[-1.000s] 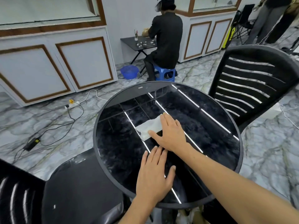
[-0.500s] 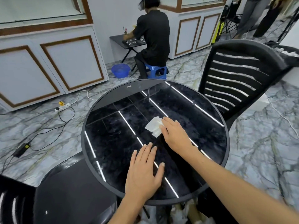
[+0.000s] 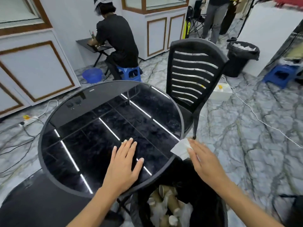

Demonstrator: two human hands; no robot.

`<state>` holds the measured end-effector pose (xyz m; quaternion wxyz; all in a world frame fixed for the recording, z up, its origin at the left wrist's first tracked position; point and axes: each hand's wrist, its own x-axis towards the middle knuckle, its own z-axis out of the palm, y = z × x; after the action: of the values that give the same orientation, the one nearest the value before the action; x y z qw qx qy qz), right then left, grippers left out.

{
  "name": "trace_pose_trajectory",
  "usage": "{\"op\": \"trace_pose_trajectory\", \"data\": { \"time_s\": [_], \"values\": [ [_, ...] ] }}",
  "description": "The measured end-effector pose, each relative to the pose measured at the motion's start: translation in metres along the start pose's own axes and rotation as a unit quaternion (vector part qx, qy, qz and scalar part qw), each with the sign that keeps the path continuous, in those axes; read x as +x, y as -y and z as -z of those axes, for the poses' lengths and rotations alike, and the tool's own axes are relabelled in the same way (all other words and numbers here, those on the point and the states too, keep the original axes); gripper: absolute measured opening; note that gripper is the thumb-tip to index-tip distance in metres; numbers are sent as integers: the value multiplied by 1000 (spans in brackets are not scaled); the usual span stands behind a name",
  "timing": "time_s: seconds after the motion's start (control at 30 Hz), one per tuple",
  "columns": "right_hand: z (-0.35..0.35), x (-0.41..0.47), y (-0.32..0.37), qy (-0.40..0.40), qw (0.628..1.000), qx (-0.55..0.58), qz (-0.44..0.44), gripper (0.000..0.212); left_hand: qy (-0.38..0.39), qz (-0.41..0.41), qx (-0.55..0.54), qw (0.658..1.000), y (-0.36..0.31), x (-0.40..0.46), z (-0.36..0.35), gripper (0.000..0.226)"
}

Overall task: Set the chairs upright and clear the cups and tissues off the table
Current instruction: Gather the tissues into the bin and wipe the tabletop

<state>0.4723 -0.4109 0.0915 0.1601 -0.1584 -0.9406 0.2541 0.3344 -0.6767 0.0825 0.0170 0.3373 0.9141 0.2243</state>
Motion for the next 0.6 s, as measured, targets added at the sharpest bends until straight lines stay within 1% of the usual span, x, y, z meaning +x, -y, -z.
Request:
{"op": "trace_pose_trajectory", "data": {
  "time_s": [0.1,0.2,0.3,0.37,0.43,0.5,0.6],
  "values": [
    [10,-33,-15,-4,1000,1,-27,51,17,-44,-22,999,-36,11,-11,74],
    [12,-58,-26,-7,999,-11,-51,58,49,-69,-15,996,-57,18,-25,75],
    [7,-80,-33,-10,997,-26,-66,59,61,-85,31,994,-62,18,-41,75],
    [1,-95,-39,-10,997,-47,-64,58,44,-96,74,992,-61,17,-48,75],
    [-6,-109,-46,8,996,-60,-63,62,33,-100,97,990,-60,15,-51,76],
    [-13,-123,-52,45,994,-71,-76,64,50,-102,117,987,-57,16,-53,80],
    [-28,-141,-56,77,987,-86,-114,67,65,-108,172,977,-58,15,-55,85]
  ]
}}
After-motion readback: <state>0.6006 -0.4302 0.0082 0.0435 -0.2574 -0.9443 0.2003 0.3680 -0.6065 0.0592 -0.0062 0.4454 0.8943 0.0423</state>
